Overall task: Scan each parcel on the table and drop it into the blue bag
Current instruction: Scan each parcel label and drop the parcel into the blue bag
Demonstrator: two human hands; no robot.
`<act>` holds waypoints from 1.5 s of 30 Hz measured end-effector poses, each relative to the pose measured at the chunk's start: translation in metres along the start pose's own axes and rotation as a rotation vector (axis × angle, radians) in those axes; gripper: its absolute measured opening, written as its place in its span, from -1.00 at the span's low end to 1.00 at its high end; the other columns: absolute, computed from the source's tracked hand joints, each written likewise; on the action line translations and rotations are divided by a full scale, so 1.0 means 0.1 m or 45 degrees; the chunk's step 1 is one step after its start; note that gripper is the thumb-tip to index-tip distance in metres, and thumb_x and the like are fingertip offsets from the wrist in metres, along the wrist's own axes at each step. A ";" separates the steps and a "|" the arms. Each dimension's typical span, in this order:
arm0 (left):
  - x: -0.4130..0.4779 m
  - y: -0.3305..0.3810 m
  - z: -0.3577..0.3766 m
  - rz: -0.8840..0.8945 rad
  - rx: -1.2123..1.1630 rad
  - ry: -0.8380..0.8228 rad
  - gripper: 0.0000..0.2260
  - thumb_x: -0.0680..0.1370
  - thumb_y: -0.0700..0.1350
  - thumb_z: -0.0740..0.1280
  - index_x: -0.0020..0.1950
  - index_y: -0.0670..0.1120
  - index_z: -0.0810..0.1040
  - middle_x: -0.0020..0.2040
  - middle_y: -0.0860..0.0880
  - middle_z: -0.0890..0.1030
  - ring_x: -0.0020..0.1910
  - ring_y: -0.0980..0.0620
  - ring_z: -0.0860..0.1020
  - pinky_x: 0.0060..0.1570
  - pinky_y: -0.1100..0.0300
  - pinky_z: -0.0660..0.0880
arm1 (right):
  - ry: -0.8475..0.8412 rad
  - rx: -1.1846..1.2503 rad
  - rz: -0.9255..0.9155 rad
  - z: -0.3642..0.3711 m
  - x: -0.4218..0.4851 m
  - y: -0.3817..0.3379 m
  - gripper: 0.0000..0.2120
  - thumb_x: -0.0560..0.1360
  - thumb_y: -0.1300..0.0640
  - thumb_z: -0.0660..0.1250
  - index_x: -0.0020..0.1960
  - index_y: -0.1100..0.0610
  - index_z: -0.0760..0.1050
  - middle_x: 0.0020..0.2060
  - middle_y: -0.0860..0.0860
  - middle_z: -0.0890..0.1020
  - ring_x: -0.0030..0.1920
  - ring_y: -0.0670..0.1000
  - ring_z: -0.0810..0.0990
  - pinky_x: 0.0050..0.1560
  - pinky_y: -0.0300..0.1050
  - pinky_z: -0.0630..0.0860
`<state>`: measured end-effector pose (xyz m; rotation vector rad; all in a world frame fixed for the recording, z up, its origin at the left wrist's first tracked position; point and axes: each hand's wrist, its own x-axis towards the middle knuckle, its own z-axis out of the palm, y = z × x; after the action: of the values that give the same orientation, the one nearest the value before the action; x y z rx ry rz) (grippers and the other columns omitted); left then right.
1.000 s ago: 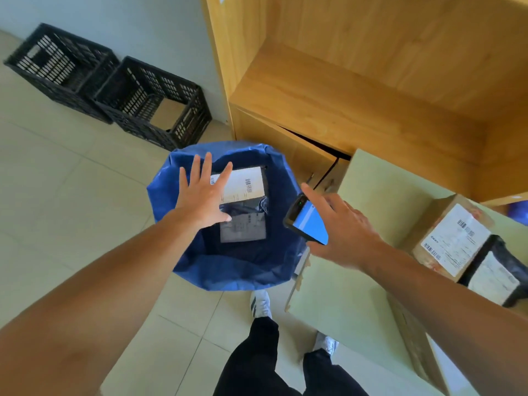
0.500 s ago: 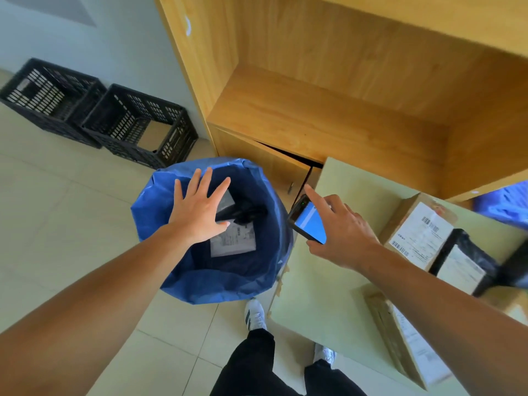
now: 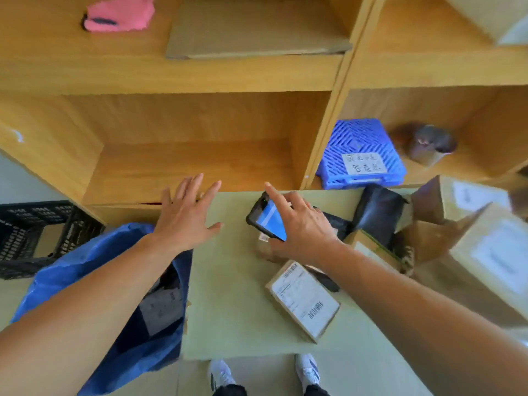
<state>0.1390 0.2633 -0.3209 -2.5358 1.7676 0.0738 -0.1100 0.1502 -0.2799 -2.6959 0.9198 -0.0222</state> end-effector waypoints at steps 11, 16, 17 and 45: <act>0.60 2.66 -0.73 0.440 -0.101 0.190 -0.14 0.51 0.32 0.35 0.67 0.17 -0.04 0.68 -0.06 0.03 0.66 -0.12 0.00 0.54 -0.37 -0.02 | 0.284 -0.023 0.335 -0.91 -1.41 1.86 0.10 0.37 -0.19 0.47 0.60 -0.20 -0.26 0.28 0.02 0.36 0.18 0.16 0.48 0.02 0.05 0.50; 0.60 3.83 -0.75 0.592 -0.085 0.179 -0.10 0.48 0.36 0.32 0.67 0.12 -0.05 0.66 -0.09 0.13 0.59 -0.16 0.19 0.51 -0.24 0.19 | 0.338 0.044 0.449 -1.07 -2.14 2.44 0.04 0.42 -0.18 0.44 0.59 -0.24 -0.27 0.29 -0.02 0.34 0.19 0.10 0.45 0.04 -0.01 0.46; 0.58 4.04 -0.73 0.619 -0.119 0.163 -0.08 0.47 0.35 0.34 0.67 0.12 -0.06 0.65 -0.09 0.15 0.57 -0.17 0.25 0.48 -0.22 0.26 | 0.335 0.040 0.461 -1.09 -2.28 2.57 0.03 0.42 -0.20 0.42 0.59 -0.24 -0.27 0.28 -0.01 0.35 0.20 0.11 0.46 0.03 -0.01 0.44; 0.60 5.41 -0.22 0.018 -1.394 -0.478 -0.53 0.46 0.06 0.57 0.33 0.04 0.54 0.13 0.06 0.66 0.05 0.03 0.64 -0.29 0.11 0.68 | 0.241 0.075 0.890 -0.94 -3.56 3.58 0.13 0.38 -0.17 0.52 0.59 -0.22 -0.27 0.12 -0.06 0.32 -0.02 0.00 0.41 -0.21 -0.19 0.42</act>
<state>-0.3479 0.0184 -0.3098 -2.7231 1.8402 1.8169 -0.6166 0.0690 -0.2619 -2.2033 1.8290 -0.1545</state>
